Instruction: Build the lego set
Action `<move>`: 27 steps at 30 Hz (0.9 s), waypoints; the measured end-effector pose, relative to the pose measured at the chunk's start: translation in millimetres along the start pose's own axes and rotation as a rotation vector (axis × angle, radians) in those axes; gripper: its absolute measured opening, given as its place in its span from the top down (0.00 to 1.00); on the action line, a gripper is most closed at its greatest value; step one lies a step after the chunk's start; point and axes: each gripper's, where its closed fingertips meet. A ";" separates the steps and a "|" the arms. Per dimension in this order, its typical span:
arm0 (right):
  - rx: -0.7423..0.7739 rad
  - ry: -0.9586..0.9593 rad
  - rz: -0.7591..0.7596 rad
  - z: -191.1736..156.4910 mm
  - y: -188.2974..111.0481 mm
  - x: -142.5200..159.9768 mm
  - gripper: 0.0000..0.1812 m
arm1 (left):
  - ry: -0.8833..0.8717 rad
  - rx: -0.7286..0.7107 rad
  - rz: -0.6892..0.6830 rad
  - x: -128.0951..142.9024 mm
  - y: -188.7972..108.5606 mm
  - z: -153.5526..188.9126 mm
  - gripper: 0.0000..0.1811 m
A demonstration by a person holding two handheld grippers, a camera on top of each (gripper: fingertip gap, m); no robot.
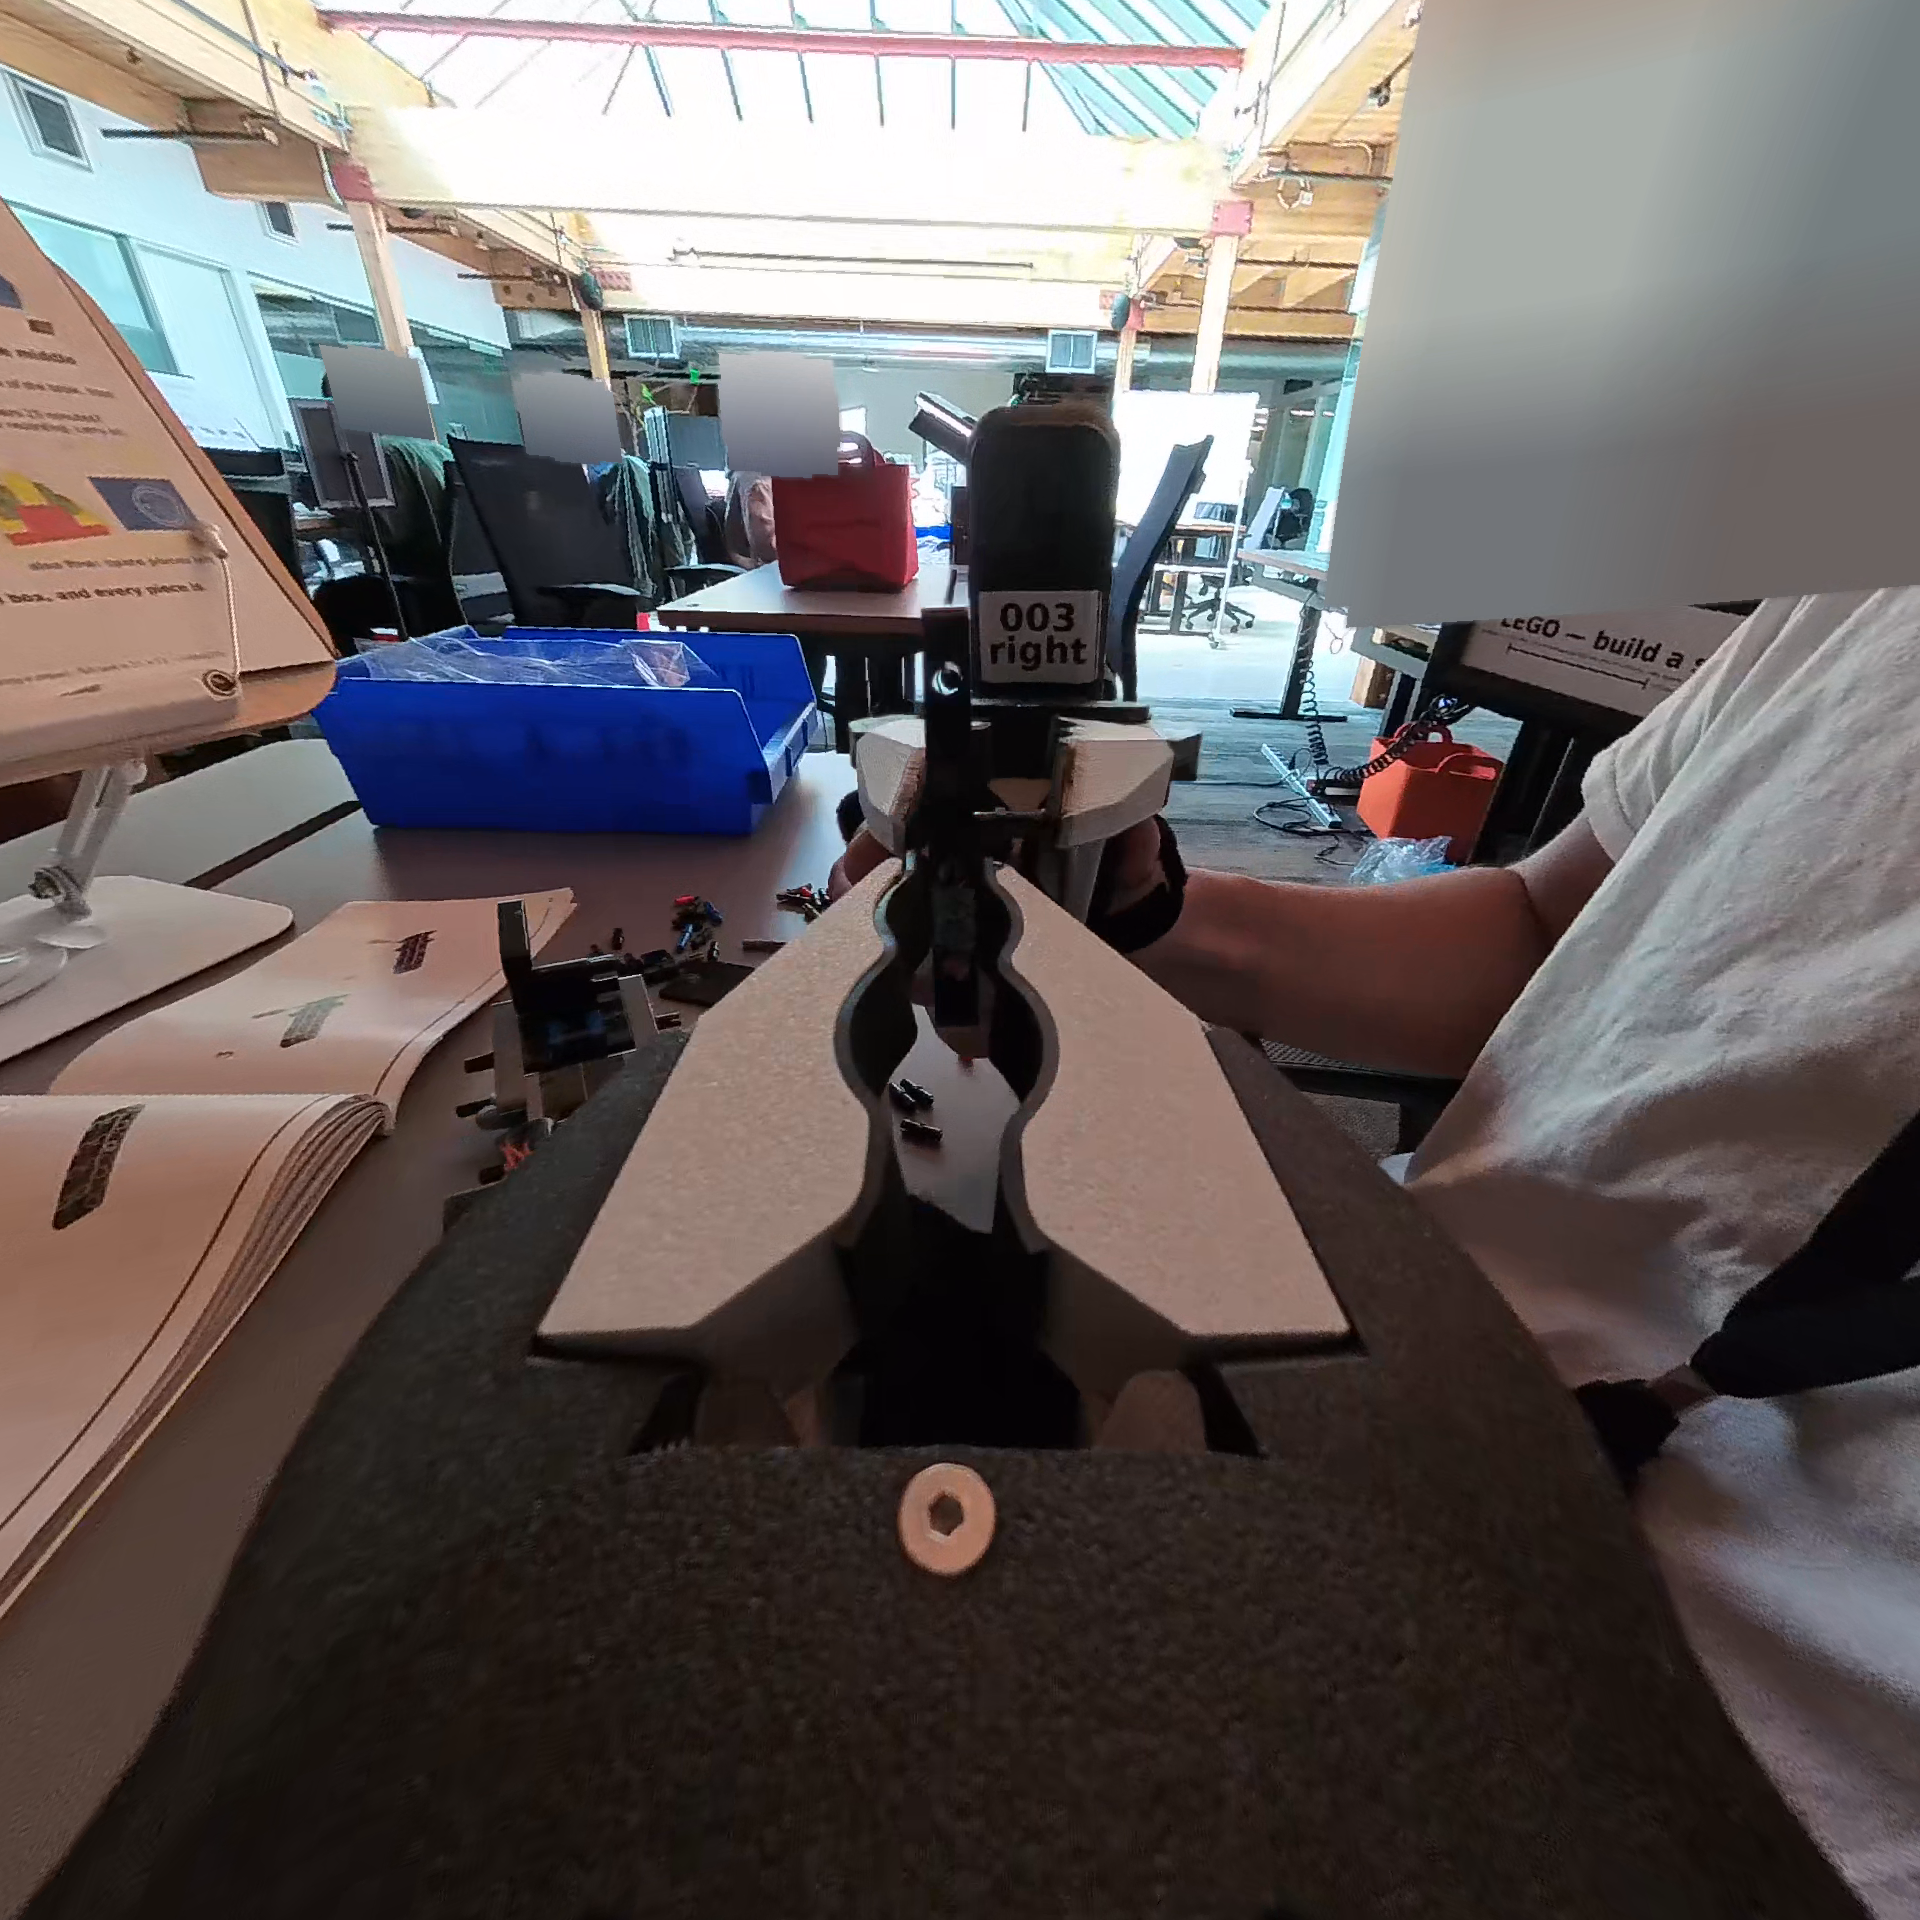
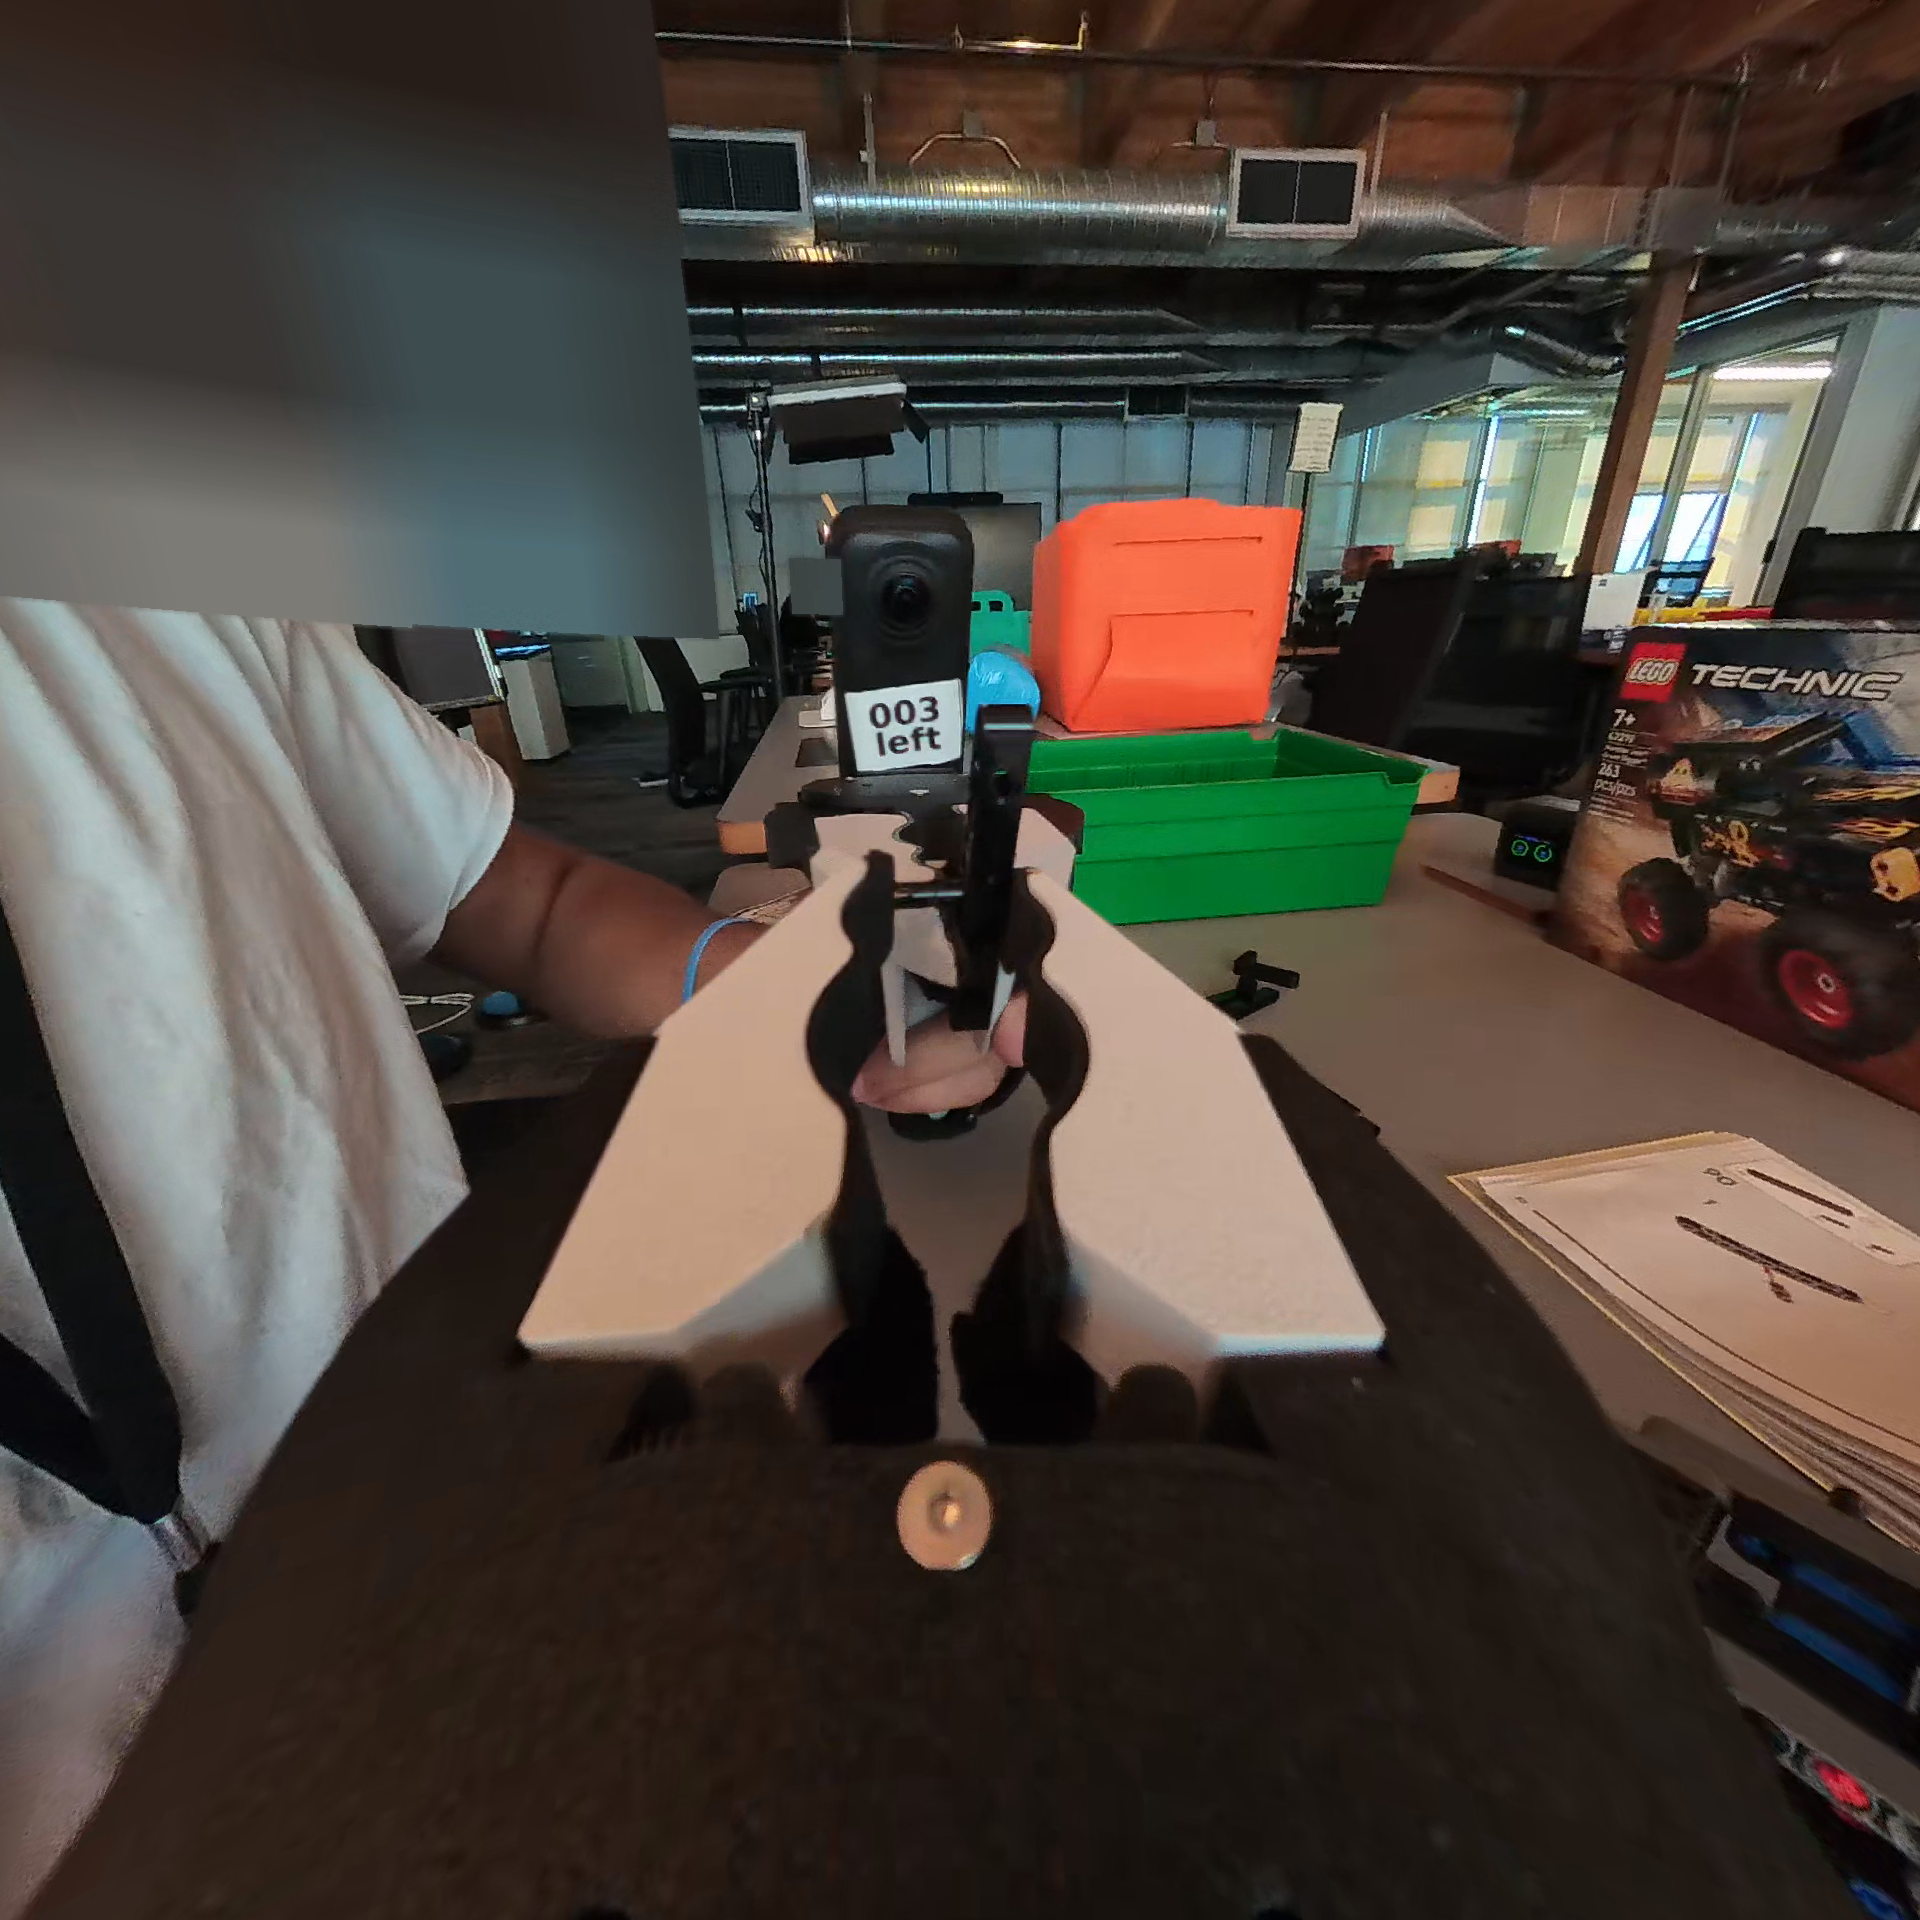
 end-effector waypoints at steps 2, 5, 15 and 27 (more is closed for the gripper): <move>-0.015 0.014 0.004 -1.4 -0.8 0.7 0.89 | 0.019 -0.001 -0.010 1.2 0.7 1.4 0.97; -0.036 0.004 0.018 -4.2 -2.2 1.7 0.89 | 0.038 0.005 -0.019 1.9 1.3 4.1 0.97; -0.015 0.002 0.013 1.4 -2.9 4.7 0.91 | 0.064 -0.031 -0.070 7.3 1.2 -1.3 0.97; 0.044 0.063 -0.069 22.0 -21.2 9.5 0.96 | 0.033 -0.060 -0.207 27.3 -0.6 -14.6 0.97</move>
Point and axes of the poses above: each gripper's, where its closed fingertips meet, y out along the fingers, x out of its underside, z = x × y across the jaws, and after that the axes turned 3 degrees about y, right-handed
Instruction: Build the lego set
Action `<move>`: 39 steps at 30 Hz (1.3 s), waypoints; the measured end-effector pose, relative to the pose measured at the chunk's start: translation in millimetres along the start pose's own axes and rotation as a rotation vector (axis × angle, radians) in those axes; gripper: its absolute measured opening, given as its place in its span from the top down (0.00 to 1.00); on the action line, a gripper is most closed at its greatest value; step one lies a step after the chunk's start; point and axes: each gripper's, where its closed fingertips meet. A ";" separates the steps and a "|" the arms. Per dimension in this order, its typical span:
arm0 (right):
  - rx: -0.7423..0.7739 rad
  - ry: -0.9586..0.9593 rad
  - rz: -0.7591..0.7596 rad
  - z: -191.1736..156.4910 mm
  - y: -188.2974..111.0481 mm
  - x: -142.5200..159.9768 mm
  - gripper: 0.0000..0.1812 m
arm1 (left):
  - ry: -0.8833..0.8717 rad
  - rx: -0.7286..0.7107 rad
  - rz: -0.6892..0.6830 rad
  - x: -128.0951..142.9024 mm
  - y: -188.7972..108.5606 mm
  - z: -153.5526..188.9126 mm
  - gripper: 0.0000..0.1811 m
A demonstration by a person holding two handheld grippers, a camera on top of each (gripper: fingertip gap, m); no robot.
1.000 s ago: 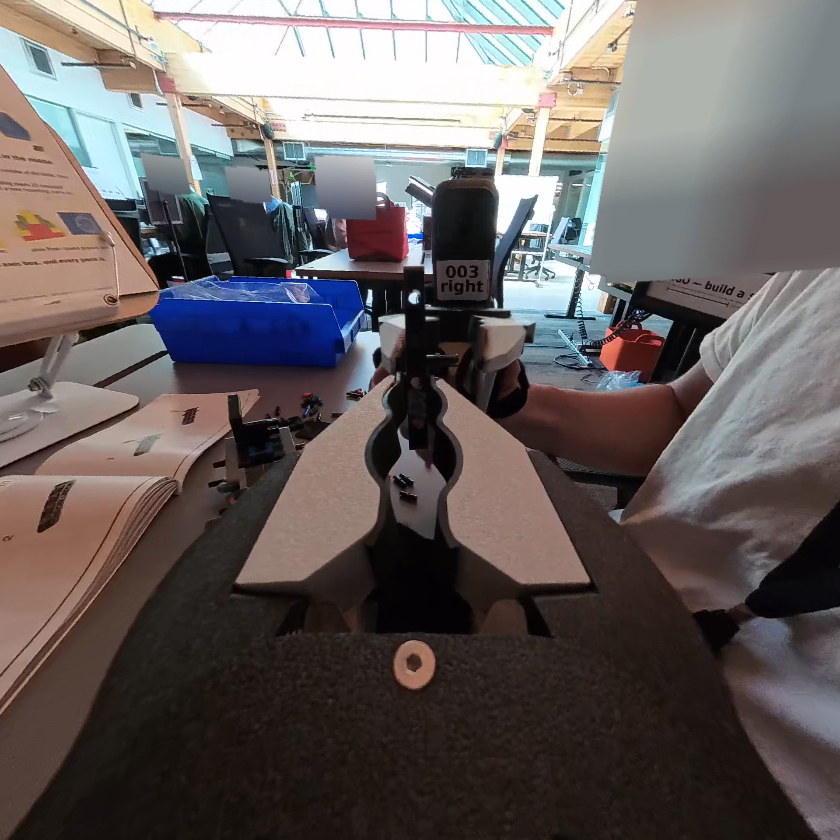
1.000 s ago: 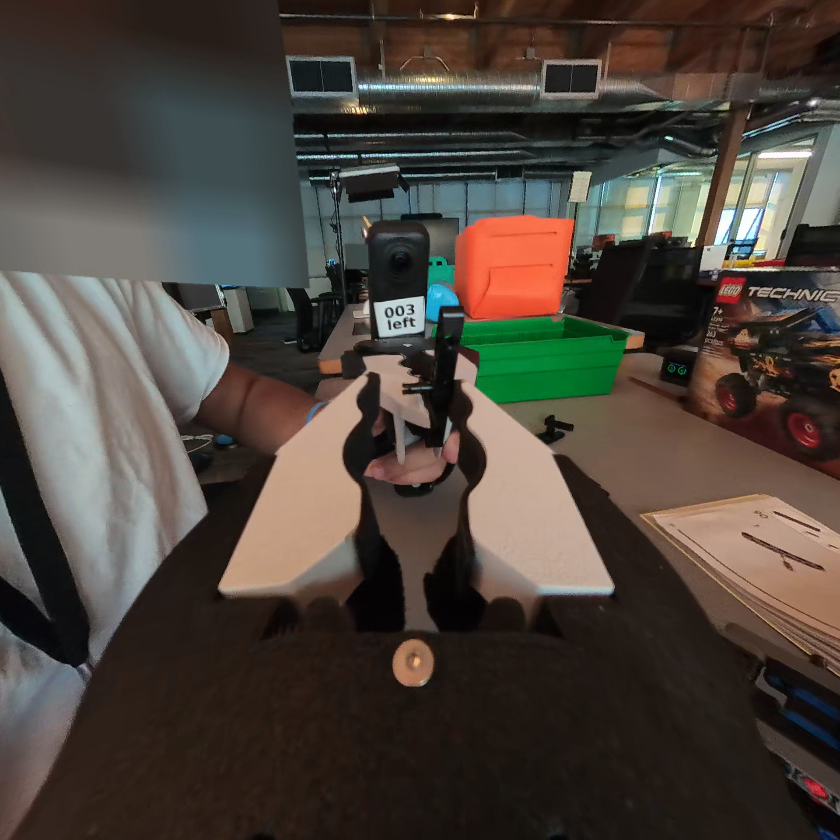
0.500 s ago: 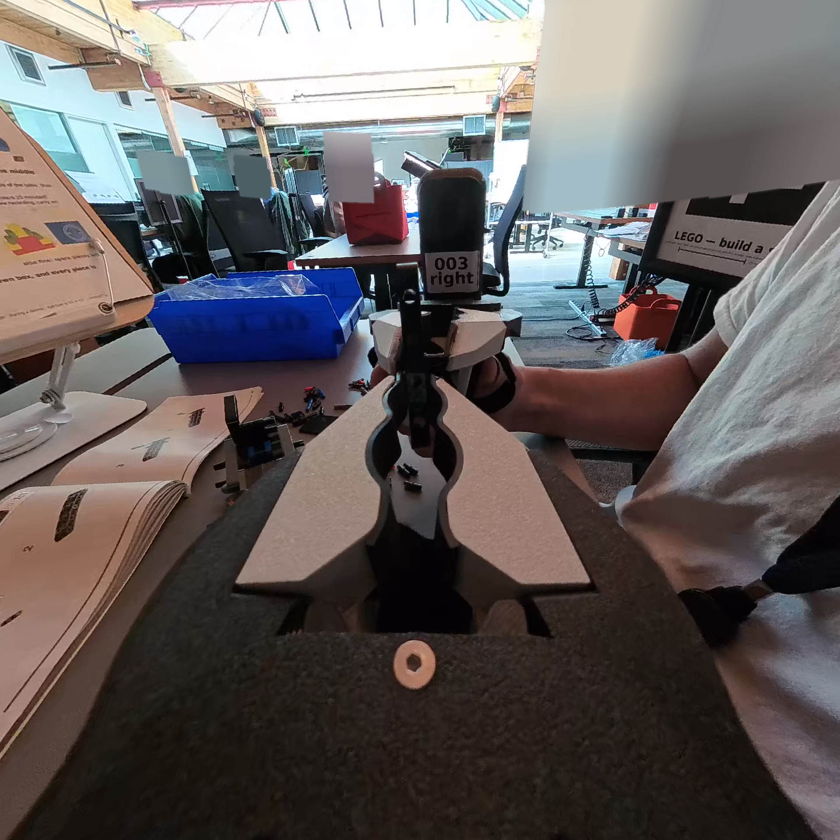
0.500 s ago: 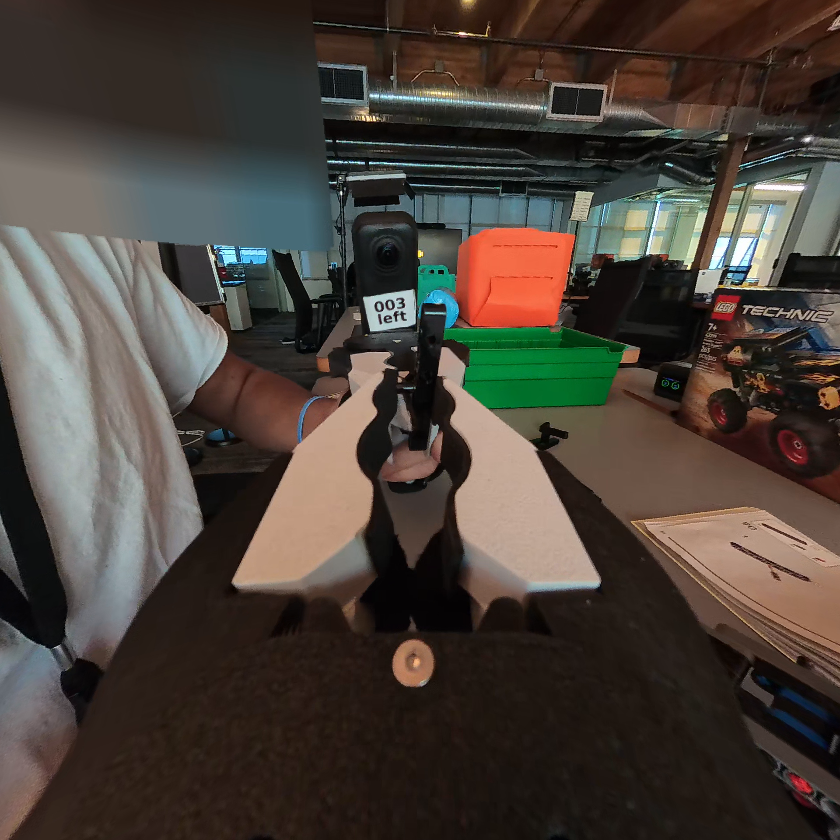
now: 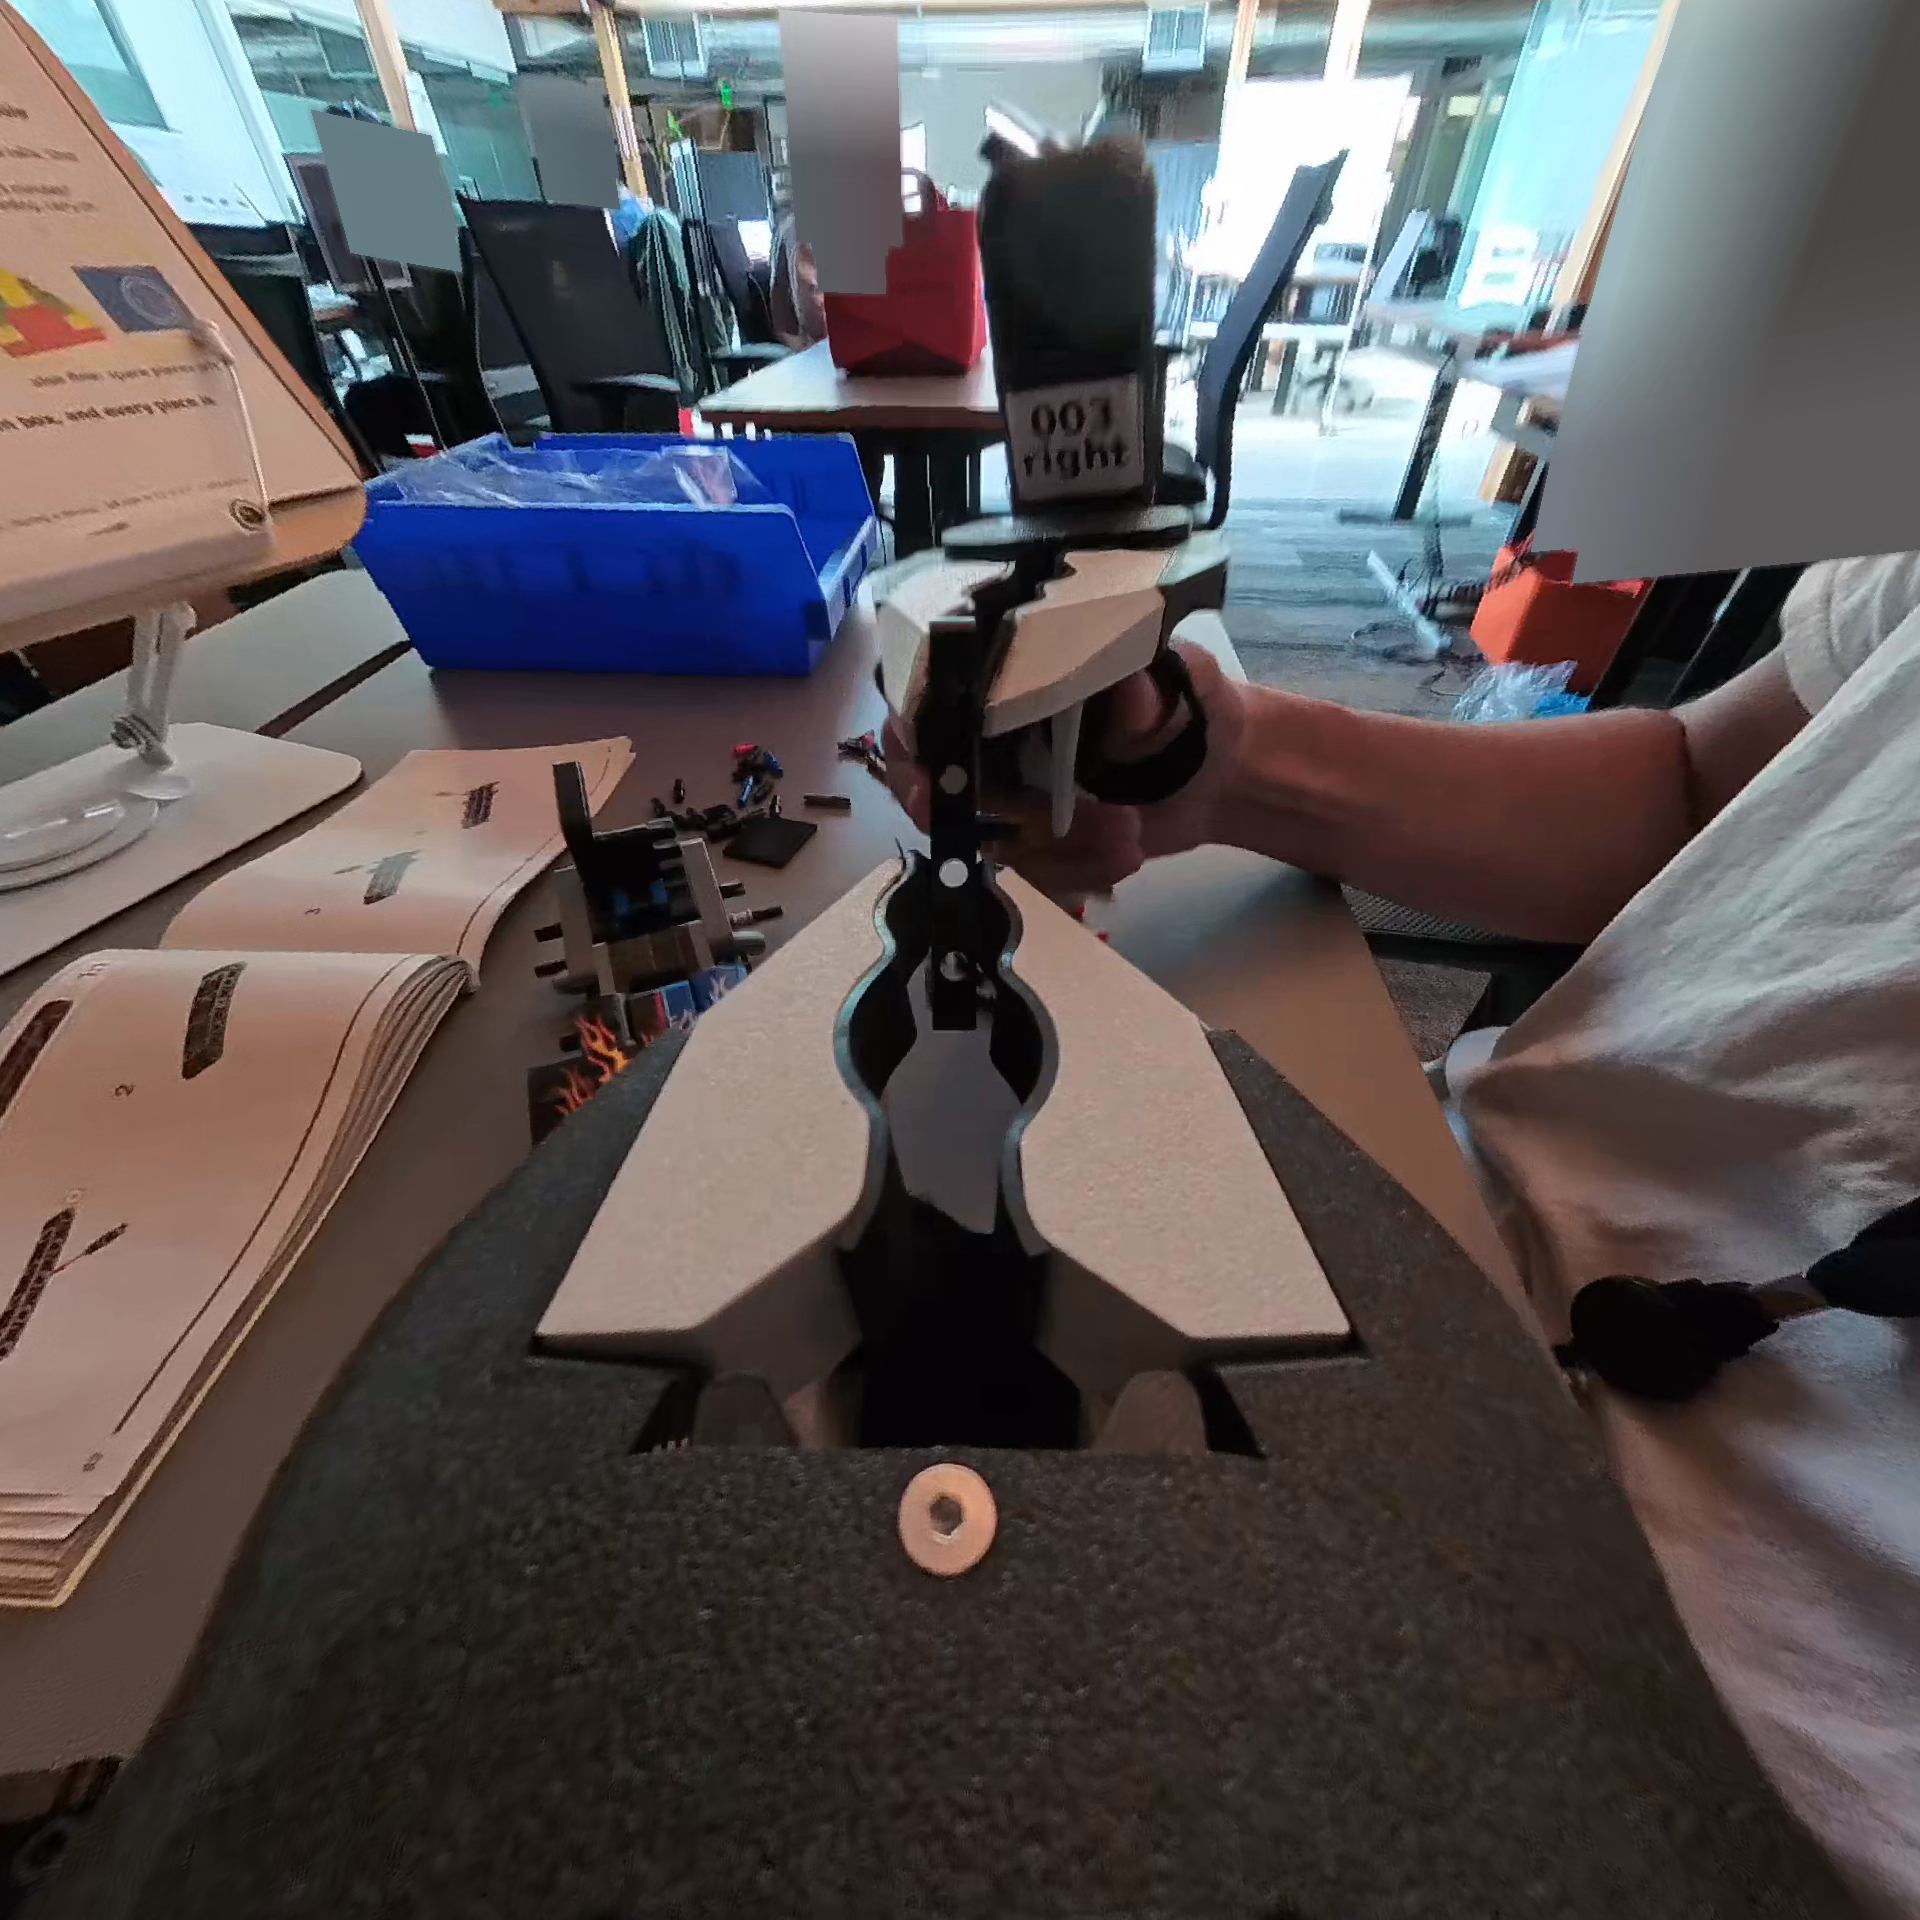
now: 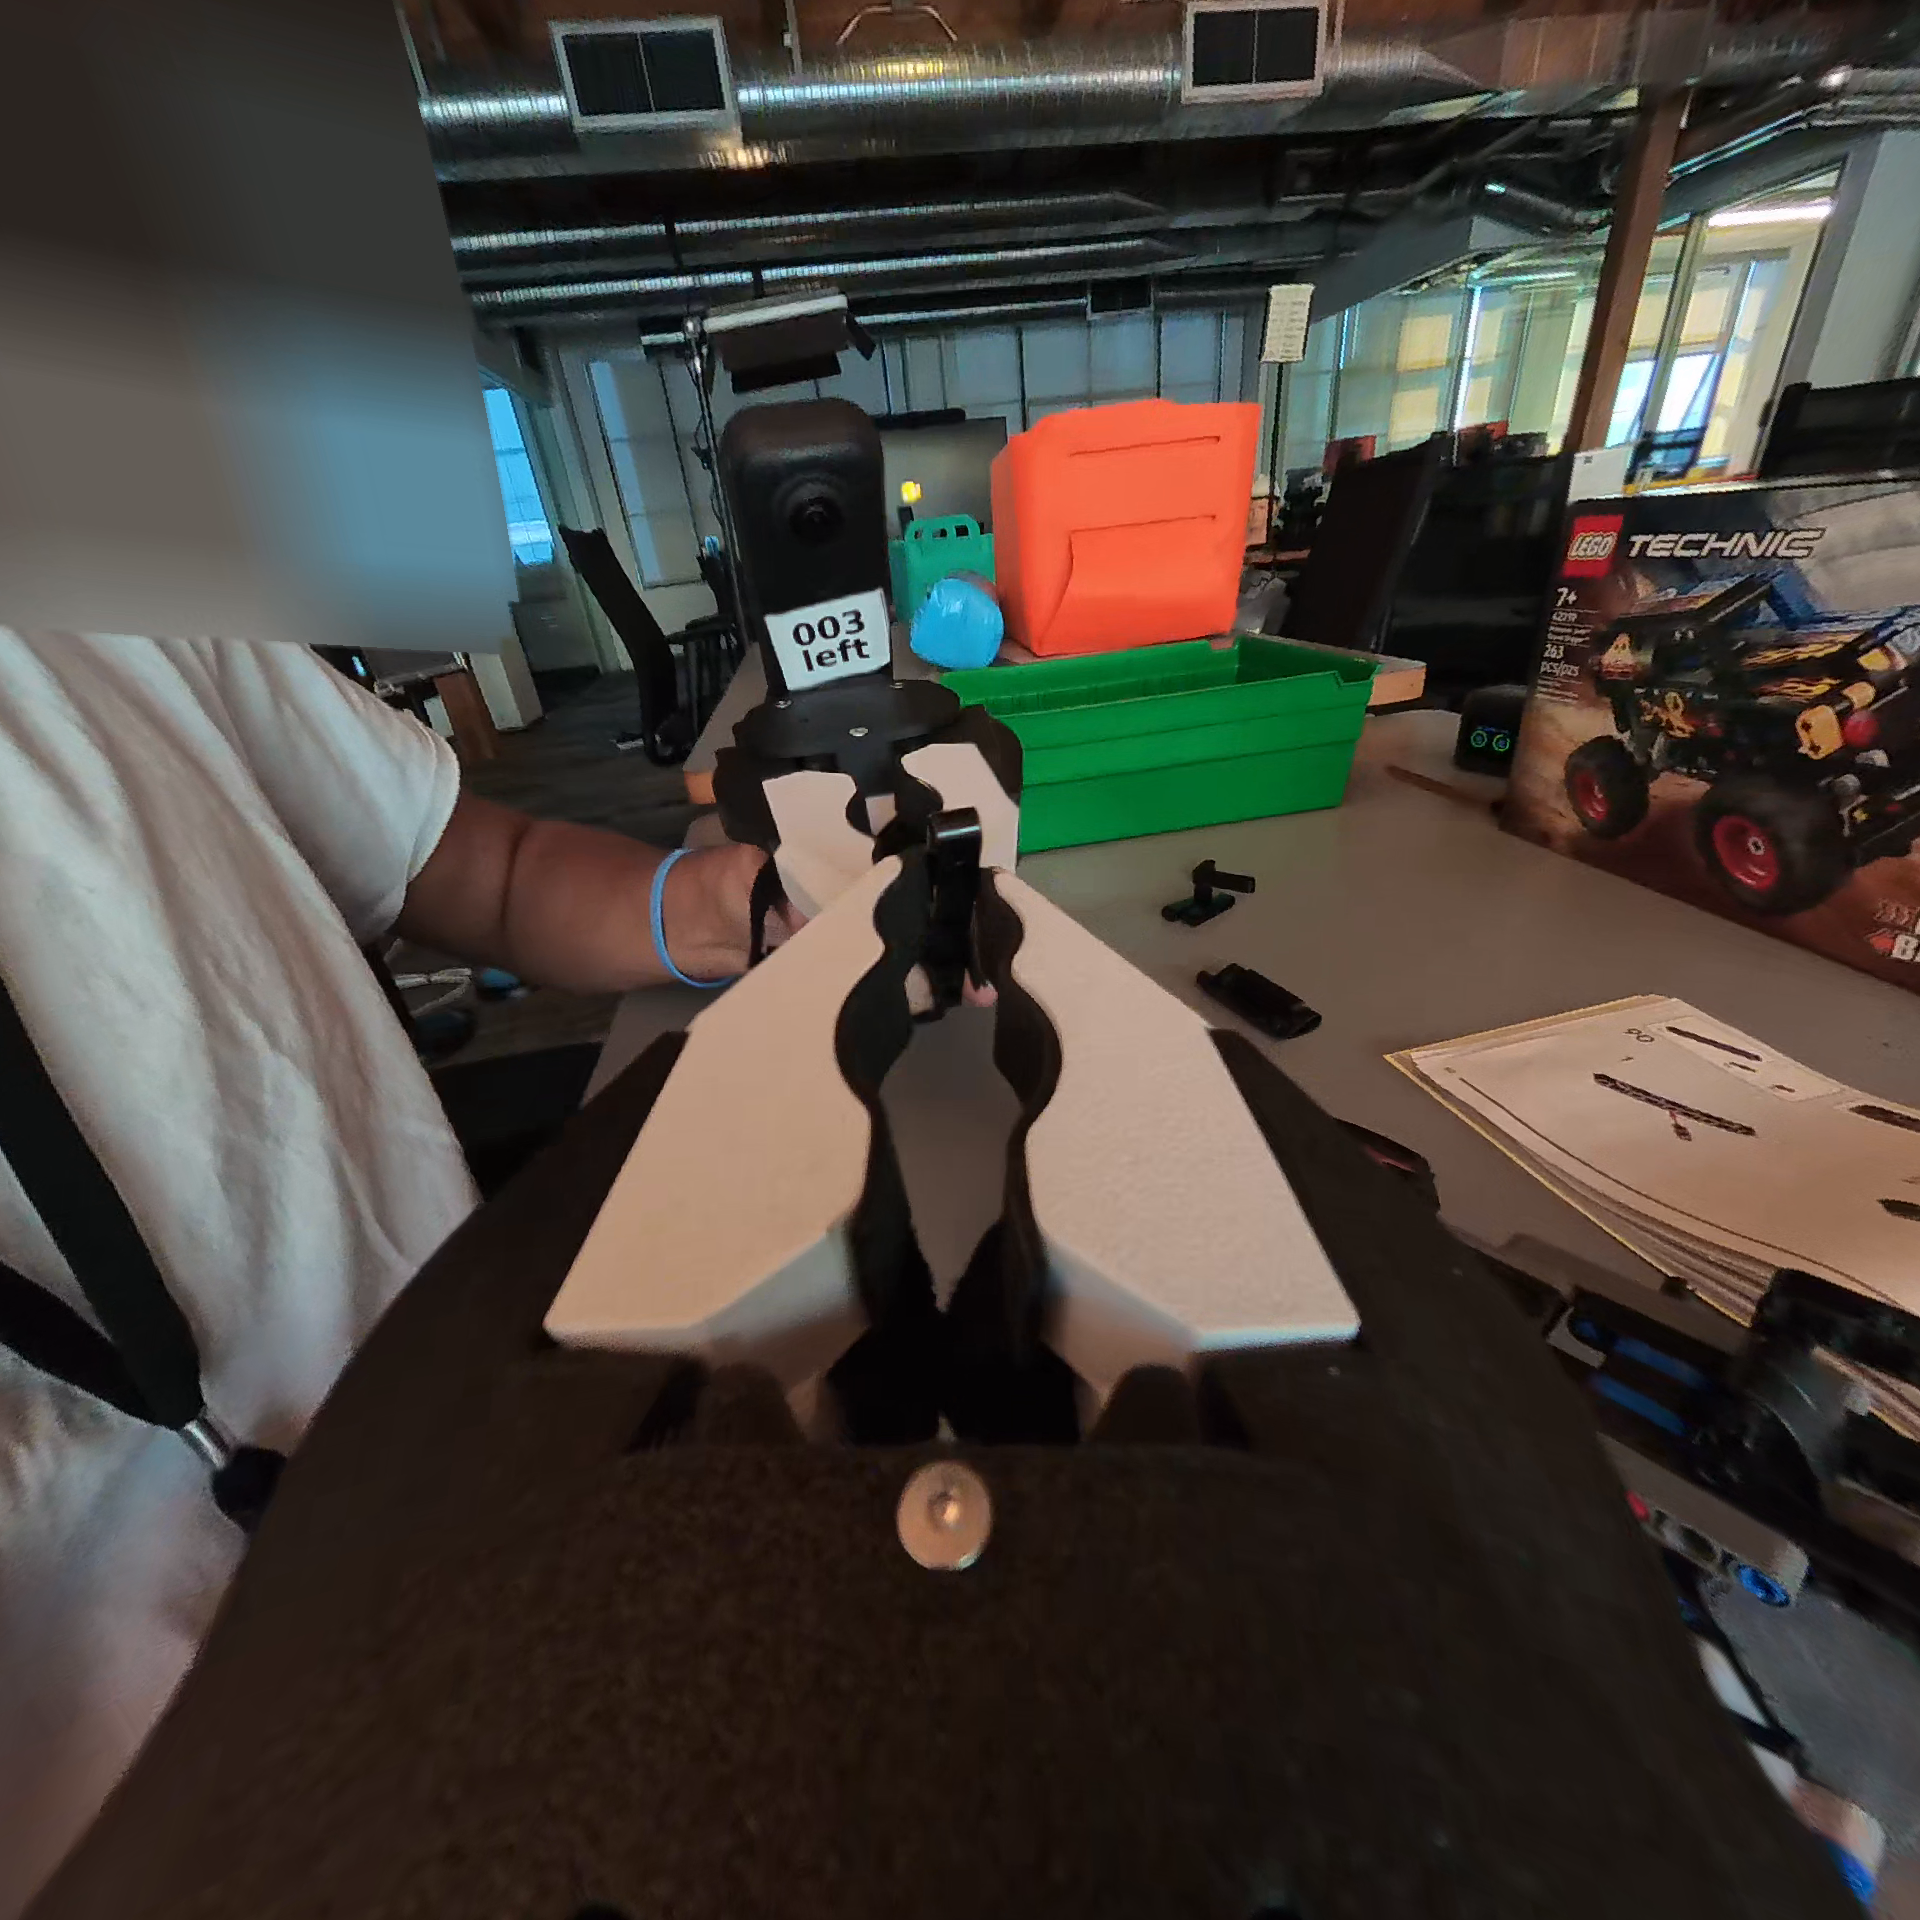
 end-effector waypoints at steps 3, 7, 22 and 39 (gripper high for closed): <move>-0.023 0.130 0.073 4.2 -4.0 -7.5 0.96 | -0.142 0.058 0.143 -18.8 -9.0 -3.5 0.97; -0.049 0.335 0.210 12.1 -0.1 -14.8 0.96 | -0.237 0.091 0.223 -24.8 -15.7 -10.7 0.95; 0.096 0.356 0.150 35.8 -0.9 -5.8 0.95 | -0.436 0.055 0.253 -16.6 -24.3 -38.9 0.97; 0.514 -0.055 -0.285 157.5 -91.8 -2.4 0.87 | -0.577 -0.436 -0.021 64.2 -77.2 -148.7 0.97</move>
Point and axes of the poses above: each gripper's, where its closed fingertips meet, y out along the fingers, x out of its underside, z = x × y across the jaws, and after that the axes turned 3 degrees about y, right-handed
